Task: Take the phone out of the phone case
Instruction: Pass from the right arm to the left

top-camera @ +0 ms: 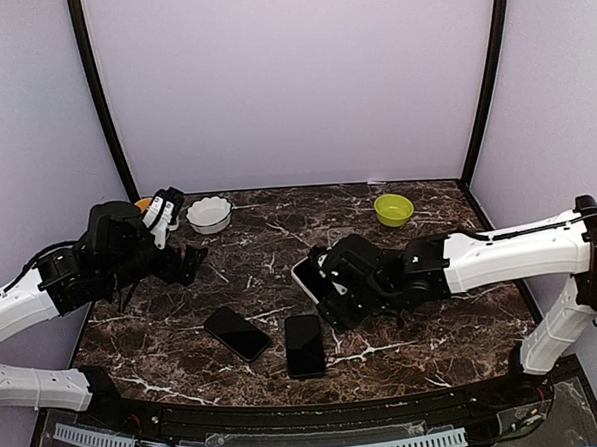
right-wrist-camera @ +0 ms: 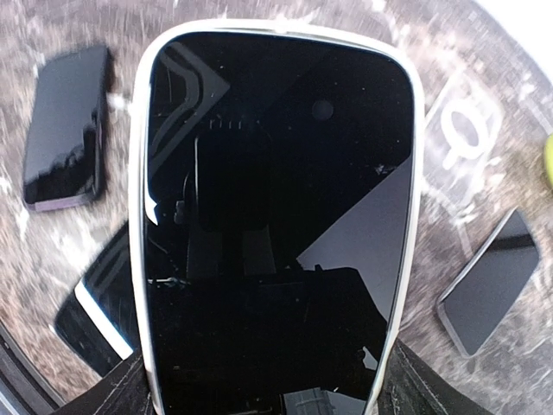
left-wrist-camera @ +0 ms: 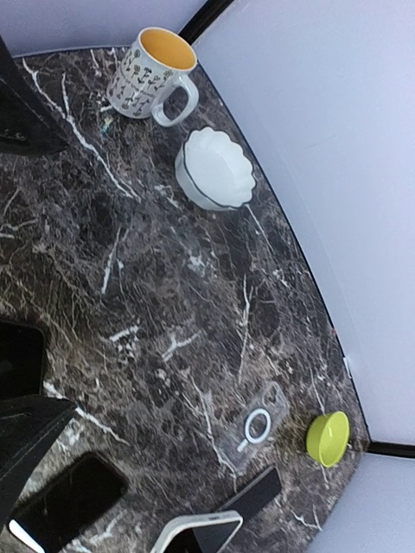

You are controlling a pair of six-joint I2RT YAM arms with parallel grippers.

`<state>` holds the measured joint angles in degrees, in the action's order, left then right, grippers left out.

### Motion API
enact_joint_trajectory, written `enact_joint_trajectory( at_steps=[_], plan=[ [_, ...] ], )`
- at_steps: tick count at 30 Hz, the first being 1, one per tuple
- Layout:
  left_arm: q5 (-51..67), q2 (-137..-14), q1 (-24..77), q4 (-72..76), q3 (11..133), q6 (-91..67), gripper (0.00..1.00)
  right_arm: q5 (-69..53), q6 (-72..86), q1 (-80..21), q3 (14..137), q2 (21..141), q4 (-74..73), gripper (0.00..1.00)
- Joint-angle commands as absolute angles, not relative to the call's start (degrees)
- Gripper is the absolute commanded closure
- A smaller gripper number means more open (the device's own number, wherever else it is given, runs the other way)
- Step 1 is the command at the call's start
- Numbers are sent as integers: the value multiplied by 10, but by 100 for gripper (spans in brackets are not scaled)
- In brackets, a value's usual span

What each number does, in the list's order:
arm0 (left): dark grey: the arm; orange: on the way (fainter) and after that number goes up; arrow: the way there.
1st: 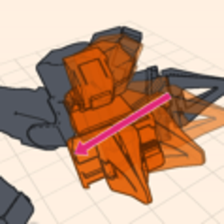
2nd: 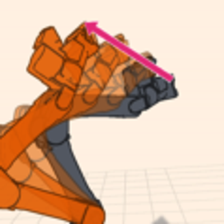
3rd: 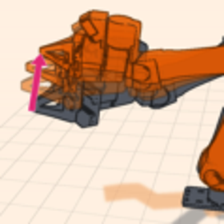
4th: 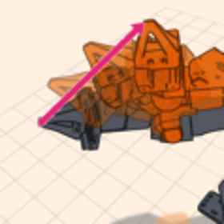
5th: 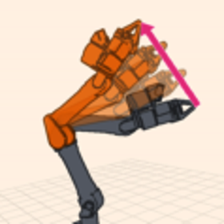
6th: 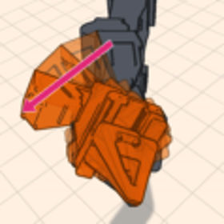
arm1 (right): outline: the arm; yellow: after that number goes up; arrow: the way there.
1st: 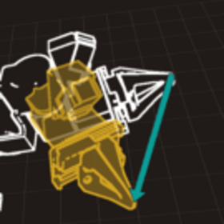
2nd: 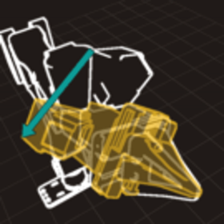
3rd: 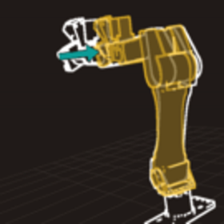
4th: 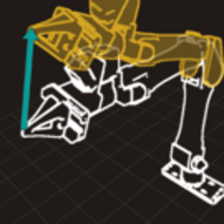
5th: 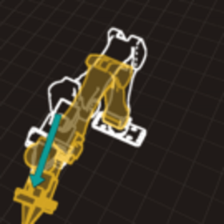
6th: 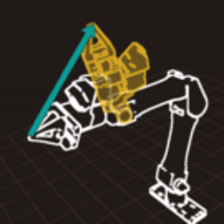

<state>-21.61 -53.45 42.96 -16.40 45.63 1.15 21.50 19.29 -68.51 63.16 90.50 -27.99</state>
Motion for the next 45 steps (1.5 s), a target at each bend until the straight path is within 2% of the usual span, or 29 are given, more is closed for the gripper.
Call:
enact_joint_trajectory(
  at_steps=[1, 5, 13, 20, 29, 37, 45],
  plan=[
    [-140, -498, 428, -222, 493, -88, 1, 279, 186, -683, 673, 868, -216, 100],
    [-81, -487, 428, -233, 511, -155, 4, 321, 201, -682, 680, 848, -196, 100],
    [22, -498, 428, -197, 536, -275, 13, 285, 174, -660, 611, 783, -88, 100],
    [130, -528, 428, -132, 534, -318, 24, 195, 93, -660, 530, 724, 31, 100],
    [255, -564, 430, 12, 510, -394, 35, 92, 70, -660, 500, 713, 118, 100],
    [314, -597, 445, 80, 515, -423, 38, 43, 55, -662, 509, 729, 142, 100],
    [333, -621, 465, 86, 532, -420, 44, 18, 41, -663, 513, 733, 148, 100]
  ],
)
